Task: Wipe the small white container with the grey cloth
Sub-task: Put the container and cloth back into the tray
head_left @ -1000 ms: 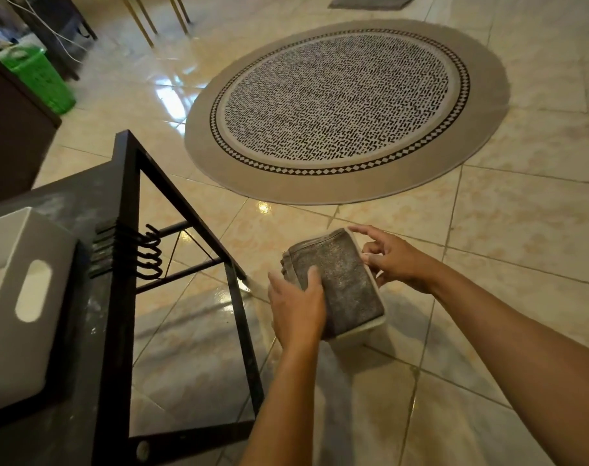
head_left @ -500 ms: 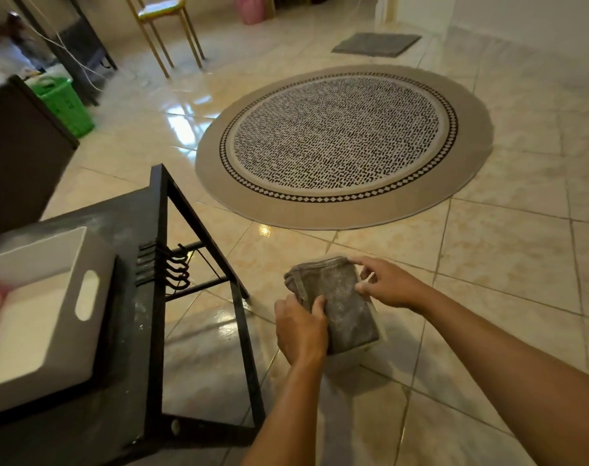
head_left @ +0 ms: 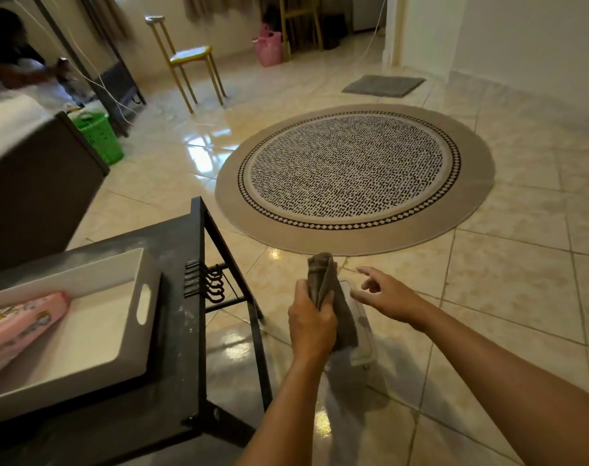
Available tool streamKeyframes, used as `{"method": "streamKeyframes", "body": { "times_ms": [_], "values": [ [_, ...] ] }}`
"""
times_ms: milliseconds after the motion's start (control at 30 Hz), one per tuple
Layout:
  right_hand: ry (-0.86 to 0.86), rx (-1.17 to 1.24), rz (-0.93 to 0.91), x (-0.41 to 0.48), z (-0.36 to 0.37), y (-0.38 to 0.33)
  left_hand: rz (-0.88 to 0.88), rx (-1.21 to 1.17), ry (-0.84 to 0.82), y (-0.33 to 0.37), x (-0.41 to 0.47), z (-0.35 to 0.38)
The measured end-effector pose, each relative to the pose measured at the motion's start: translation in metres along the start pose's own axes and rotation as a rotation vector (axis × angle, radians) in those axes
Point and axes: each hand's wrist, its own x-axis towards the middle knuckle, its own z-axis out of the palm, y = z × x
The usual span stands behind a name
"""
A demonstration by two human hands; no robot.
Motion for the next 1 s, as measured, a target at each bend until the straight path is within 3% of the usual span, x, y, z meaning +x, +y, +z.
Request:
{"method": "streamKeyframes", "body": {
  "times_ms": [167, 267, 433, 600, 767, 1000],
  "values": [
    [-0.243, 0.744, -0.081, -0.030, -0.036, -0.075, 0.153, -0.241, -0.033, 0.080, -0.006, -0.050],
    [-0.285, 0.933, -0.250, -0.058, -0.054, -0.135, 0.213, -0.328, -0.014, 0.124, -0.014, -0.098],
    [-0.102, 0.685, -0.487, -0.106, -0.055, -0.238, 0.220, -0.256, 0.035, 0.161, -0.030, -0.196],
    [-0.113, 0.406, -0.604, -0.128, -0.010, -0.319, 0.155, -0.146, 0.147, 0.156, -0.036, -0.299],
    [-0.253, 0.239, -0.531, -0.120, 0.050, -0.357, 0.048, 0.153, 0.301, 0.124, -0.022, -0.367],
    [-0.176, -0.163, -0.450, -0.096, 0.106, -0.366, 0.028, 0.652, 0.202, 0.090, -0.004, -0.387]
  ]
}}
